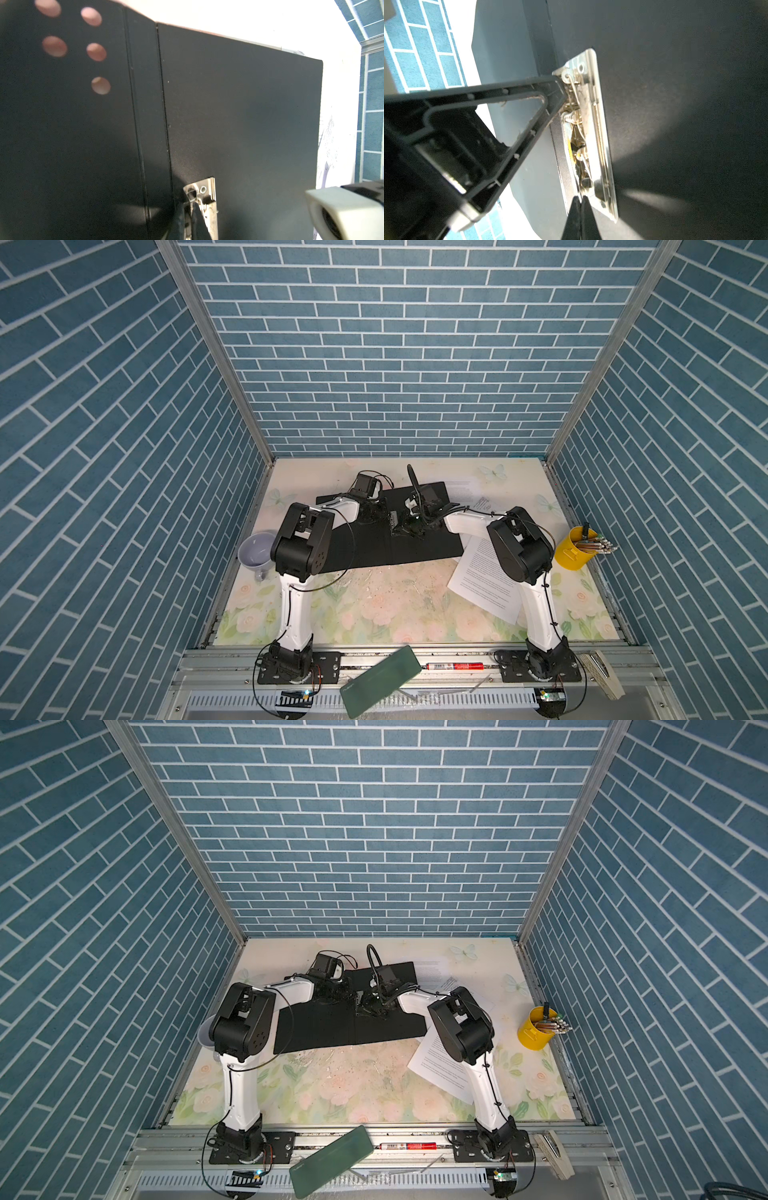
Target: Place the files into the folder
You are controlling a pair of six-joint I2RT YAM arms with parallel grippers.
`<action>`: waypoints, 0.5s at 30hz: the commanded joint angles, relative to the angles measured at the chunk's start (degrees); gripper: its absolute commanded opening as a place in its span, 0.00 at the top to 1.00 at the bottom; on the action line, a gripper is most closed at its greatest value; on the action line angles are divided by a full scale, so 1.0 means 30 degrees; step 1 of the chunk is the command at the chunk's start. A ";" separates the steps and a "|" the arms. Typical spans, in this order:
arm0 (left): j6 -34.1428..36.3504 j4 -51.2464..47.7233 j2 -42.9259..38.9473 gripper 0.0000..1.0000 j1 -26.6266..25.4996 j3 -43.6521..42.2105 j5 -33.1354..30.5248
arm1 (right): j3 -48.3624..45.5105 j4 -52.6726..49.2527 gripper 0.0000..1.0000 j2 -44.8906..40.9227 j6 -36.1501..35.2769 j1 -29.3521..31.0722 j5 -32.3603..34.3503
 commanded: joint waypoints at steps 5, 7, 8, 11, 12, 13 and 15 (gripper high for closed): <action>0.0144 -0.0521 0.0766 0.89 0.0072 -0.0404 0.0122 | -0.0102 -0.4634 1.00 0.1172 -0.1041 -0.0043 0.1532; 0.0114 -0.0476 0.0810 0.89 0.0072 -0.0384 0.0166 | -0.0005 -0.5130 1.00 0.1314 -0.1072 -0.0058 0.1722; 0.0131 -0.0484 0.0841 0.89 0.0072 -0.0399 0.0189 | -0.0021 -0.5288 1.00 0.1400 -0.1087 -0.0087 0.1838; 0.0215 -0.0489 0.0883 0.89 0.0072 -0.0371 0.0200 | 0.0146 -0.6036 1.00 0.1554 -0.1347 -0.0087 0.2262; 0.0231 -0.0540 0.0909 0.89 0.0072 -0.0363 0.0218 | 0.0348 -0.6666 1.00 0.1685 -0.1670 -0.0087 0.2583; 0.0274 -0.0534 0.0909 0.89 0.0094 -0.0367 0.0199 | 0.0432 -0.7020 1.00 0.1731 -0.1834 -0.0096 0.2717; 0.0427 -0.0716 0.0963 0.90 0.0087 -0.0329 0.0114 | 0.0344 -0.7093 1.00 0.1634 -0.1994 -0.0116 0.2866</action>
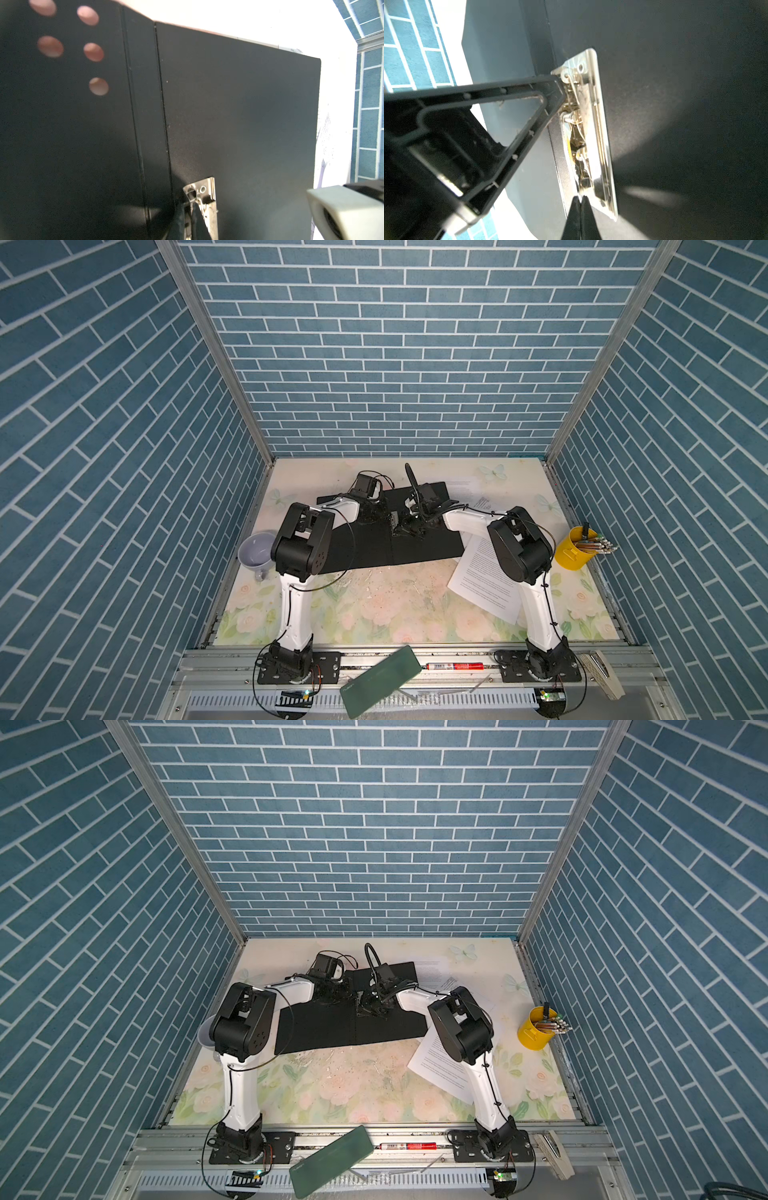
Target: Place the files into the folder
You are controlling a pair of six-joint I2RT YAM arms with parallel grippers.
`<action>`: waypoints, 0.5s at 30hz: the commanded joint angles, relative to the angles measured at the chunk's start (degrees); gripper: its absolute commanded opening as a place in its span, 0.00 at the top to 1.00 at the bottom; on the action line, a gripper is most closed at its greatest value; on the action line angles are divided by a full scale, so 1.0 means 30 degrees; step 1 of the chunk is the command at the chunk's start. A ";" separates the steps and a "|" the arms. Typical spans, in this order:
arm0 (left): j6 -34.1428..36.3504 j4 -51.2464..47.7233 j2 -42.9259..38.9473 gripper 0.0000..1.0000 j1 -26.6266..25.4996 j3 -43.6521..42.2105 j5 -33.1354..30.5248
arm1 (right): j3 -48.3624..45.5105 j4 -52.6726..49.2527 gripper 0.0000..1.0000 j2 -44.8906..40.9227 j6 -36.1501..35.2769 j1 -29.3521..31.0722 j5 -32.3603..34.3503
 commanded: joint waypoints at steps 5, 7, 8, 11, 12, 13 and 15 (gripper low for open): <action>0.0752 -0.1097 0.0960 0.90 0.0076 -0.0287 -0.0425 | -0.0739 -0.4766 1.00 0.1417 -0.1445 -0.0088 0.2680; 0.0745 -0.1077 0.1023 0.90 0.0074 -0.0260 -0.0395 | -0.0763 -0.5047 1.00 0.1622 -0.1758 -0.0091 0.3206; 0.0746 -0.1035 0.1074 0.90 0.0072 -0.0262 -0.0329 | -0.0836 -0.5059 1.00 0.1711 -0.1858 -0.0098 0.3355; 0.0864 -0.1099 0.1096 0.91 0.0072 -0.0242 -0.0276 | -0.1446 -0.4410 1.00 0.1405 -0.1776 -0.0230 0.3416; 0.0923 -0.1113 0.1074 0.91 0.0073 -0.0290 -0.0325 | -0.1759 -0.3936 1.00 0.1116 -0.1611 -0.0259 0.3372; 0.0971 -0.1125 0.1081 0.91 0.0072 -0.0325 -0.0315 | -0.1951 -0.3630 1.00 0.0852 -0.1476 -0.0315 0.3280; 0.1037 -0.1149 0.1079 0.91 0.0087 -0.0331 -0.0358 | -0.2106 -0.3194 1.00 0.0436 -0.1330 -0.0349 0.2954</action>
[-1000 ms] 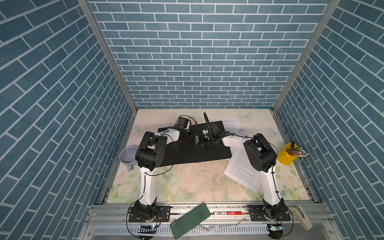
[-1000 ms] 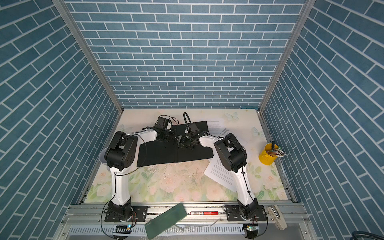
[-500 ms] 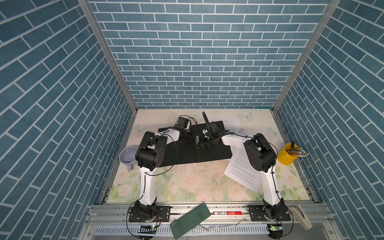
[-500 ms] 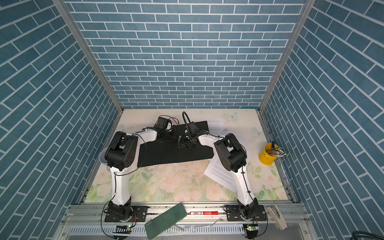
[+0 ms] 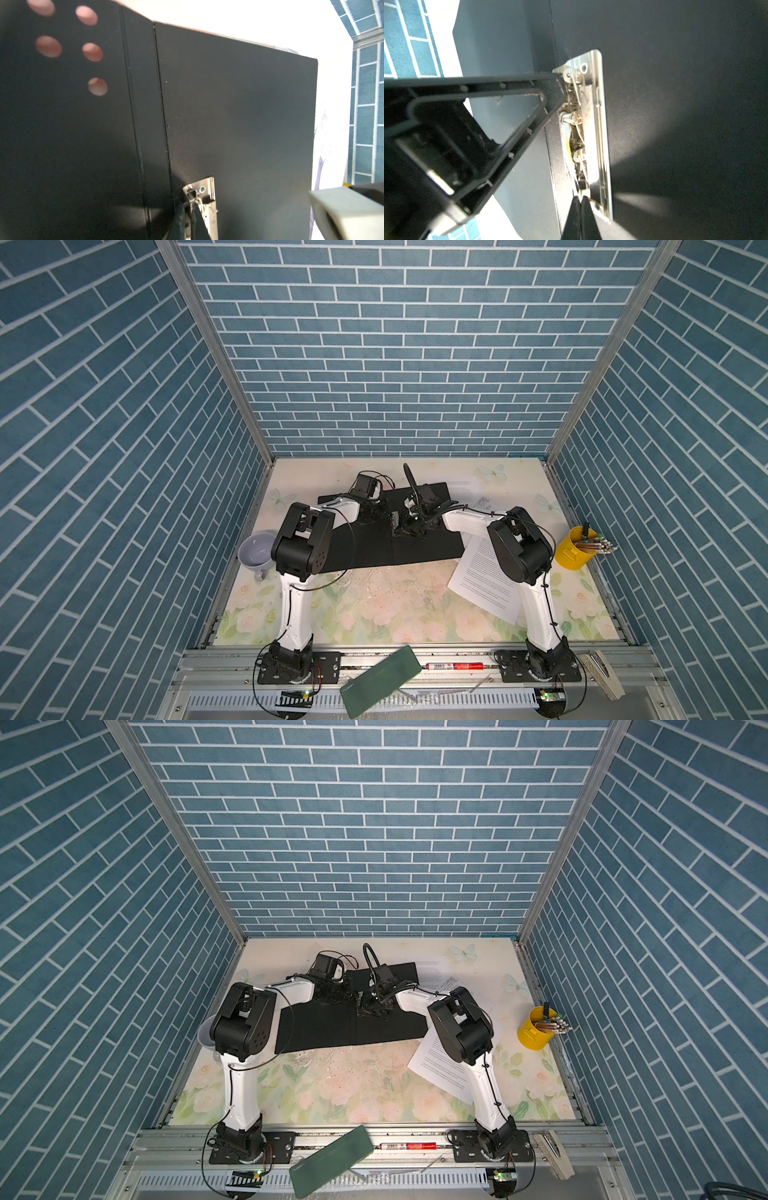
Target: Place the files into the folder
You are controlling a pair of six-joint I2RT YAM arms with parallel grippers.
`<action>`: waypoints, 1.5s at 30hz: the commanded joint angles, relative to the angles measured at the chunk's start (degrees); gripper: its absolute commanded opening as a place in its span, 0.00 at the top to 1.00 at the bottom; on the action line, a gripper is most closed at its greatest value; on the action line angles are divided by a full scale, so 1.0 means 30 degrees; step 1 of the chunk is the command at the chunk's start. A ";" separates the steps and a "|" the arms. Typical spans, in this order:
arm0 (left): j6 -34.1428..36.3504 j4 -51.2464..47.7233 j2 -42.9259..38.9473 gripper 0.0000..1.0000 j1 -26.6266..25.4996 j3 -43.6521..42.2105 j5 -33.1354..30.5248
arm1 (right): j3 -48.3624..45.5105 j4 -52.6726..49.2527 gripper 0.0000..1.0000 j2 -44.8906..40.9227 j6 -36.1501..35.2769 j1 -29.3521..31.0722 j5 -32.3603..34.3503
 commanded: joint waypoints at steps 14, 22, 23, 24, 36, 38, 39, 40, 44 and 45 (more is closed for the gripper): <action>0.1091 -0.1117 0.1023 0.91 0.0067 0.0031 -0.0221 | -0.1741 -0.0559 1.00 -0.1292 0.1129 -0.0351 0.0614; 0.1265 -0.0907 0.1023 0.91 0.0320 0.0170 0.0333 | -0.0806 0.0474 0.97 -0.1229 0.1431 -0.0350 0.0282; 0.1266 -0.0888 0.1023 0.90 0.0455 0.0221 0.0410 | -0.0756 0.0543 0.94 -0.1293 0.1431 -0.0351 0.0327; 0.1266 -0.0807 0.1024 0.90 0.0582 0.0223 0.0544 | -0.0689 0.0583 0.91 -0.1342 0.1380 -0.0378 0.0393; 0.1284 -0.0876 0.1053 0.89 0.1310 0.1061 0.2062 | -0.3325 0.1643 0.69 -0.3743 0.1167 -0.1465 0.2744; 0.0903 -0.0803 0.1053 0.89 0.1379 0.1178 0.2231 | -0.3775 0.1635 0.69 -0.3895 0.1167 -0.1661 0.2766; 0.0638 -0.0790 0.1053 0.89 0.1452 0.1226 0.2349 | -0.3986 0.1571 0.69 -0.3979 0.1149 -0.1723 0.2936; 0.0386 -0.0785 0.0998 0.89 0.1485 0.1212 0.2396 | -0.4099 0.1322 0.69 -0.3987 0.1138 -0.1771 0.3153; -0.0875 -0.0245 0.0682 0.89 0.1617 0.0927 0.2440 | -0.3879 -0.0480 0.68 -0.3310 0.1087 -0.2018 0.3682; -0.1210 0.0000 0.0592 0.88 0.1646 0.0831 0.2478 | -0.3821 -0.0708 0.68 -0.3148 0.0961 -0.2026 0.3697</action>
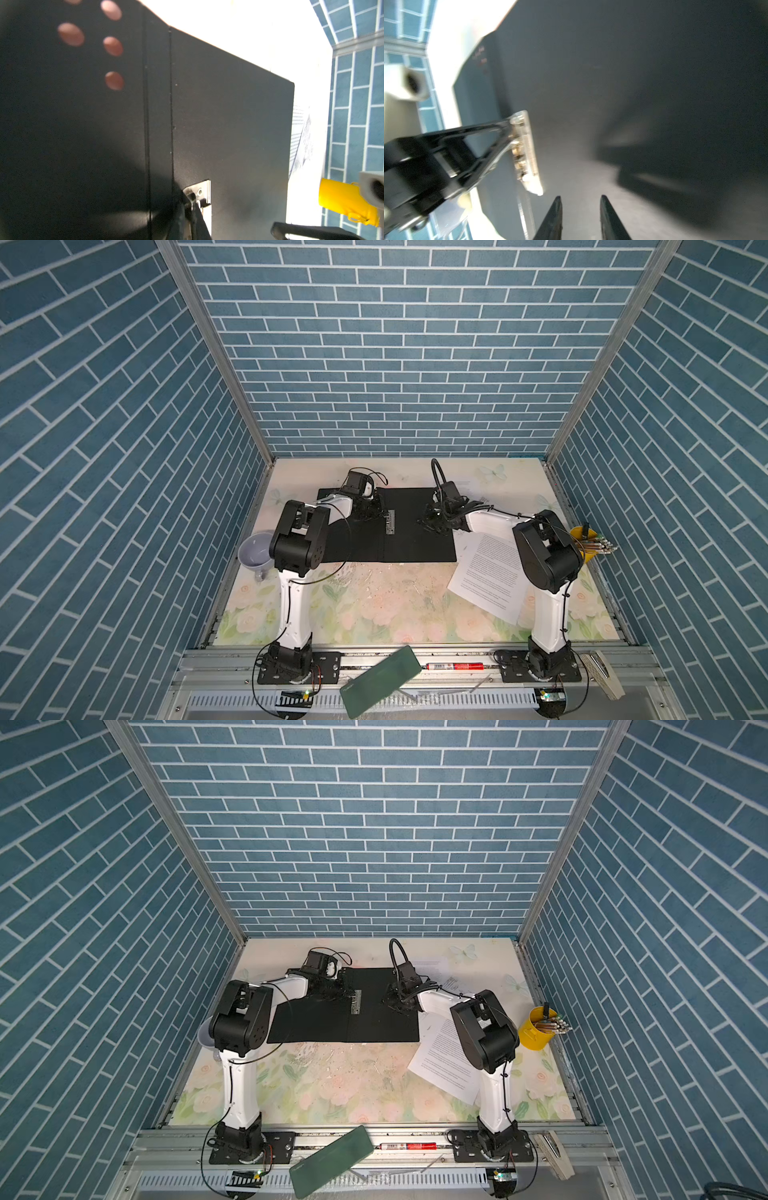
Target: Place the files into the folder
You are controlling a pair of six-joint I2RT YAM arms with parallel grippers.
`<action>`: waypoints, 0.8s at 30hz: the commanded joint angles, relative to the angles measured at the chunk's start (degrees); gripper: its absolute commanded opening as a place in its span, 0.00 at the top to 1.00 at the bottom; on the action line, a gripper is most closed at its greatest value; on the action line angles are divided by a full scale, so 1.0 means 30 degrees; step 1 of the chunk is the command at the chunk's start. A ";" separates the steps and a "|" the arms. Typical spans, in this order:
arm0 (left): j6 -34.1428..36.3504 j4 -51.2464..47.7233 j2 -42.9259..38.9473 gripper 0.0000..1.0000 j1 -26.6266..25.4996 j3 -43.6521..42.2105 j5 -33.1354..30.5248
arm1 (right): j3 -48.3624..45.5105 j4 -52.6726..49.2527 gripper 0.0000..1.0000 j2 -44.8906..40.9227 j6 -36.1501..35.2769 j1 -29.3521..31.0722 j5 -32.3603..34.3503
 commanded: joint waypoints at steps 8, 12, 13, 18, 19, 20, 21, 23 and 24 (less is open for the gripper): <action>-0.2500 0.0715 -0.0544 0.76 0.0341 -0.0245 -0.0073 | -0.0249 -0.2000 0.65 0.0616 -0.0898 -0.0175 0.1207; -0.3515 0.1130 -0.1101 0.68 0.0572 -0.0412 0.0142 | -0.0374 -0.1856 0.65 0.0631 -0.0840 -0.0162 0.1214; -0.3763 0.1174 -0.1237 0.65 0.0620 -0.0411 0.0176 | -0.0446 -0.1784 0.65 0.0617 -0.0785 -0.0178 0.1249; -0.4543 0.1525 -0.2221 0.48 0.0784 -0.0750 0.0160 | -0.0714 -0.1564 0.65 0.0558 -0.0607 -0.0175 0.1359; -0.4746 0.1771 -0.2443 0.44 0.0810 -0.0931 0.0258 | -0.0743 -0.1540 0.65 0.0530 -0.0576 -0.0178 0.1363; -0.5079 0.2047 -0.2668 0.40 0.0803 -0.1114 0.0409 | -0.0743 -0.1536 0.65 0.0529 -0.0557 -0.0178 0.1353; -0.5337 0.2238 -0.2870 0.35 0.0804 -0.1312 0.0491 | -0.0768 -0.1534 0.65 0.0529 -0.0547 -0.0171 0.1379; -0.5677 0.2285 -0.3255 0.28 0.0777 -0.1676 0.0654 | -0.0764 -0.1532 0.65 0.0499 -0.0524 -0.0158 0.1447; -0.5827 0.2285 -0.3434 0.26 0.0808 -0.1867 0.0723 | -0.0777 -0.1531 0.65 0.0470 -0.0517 -0.0178 0.1485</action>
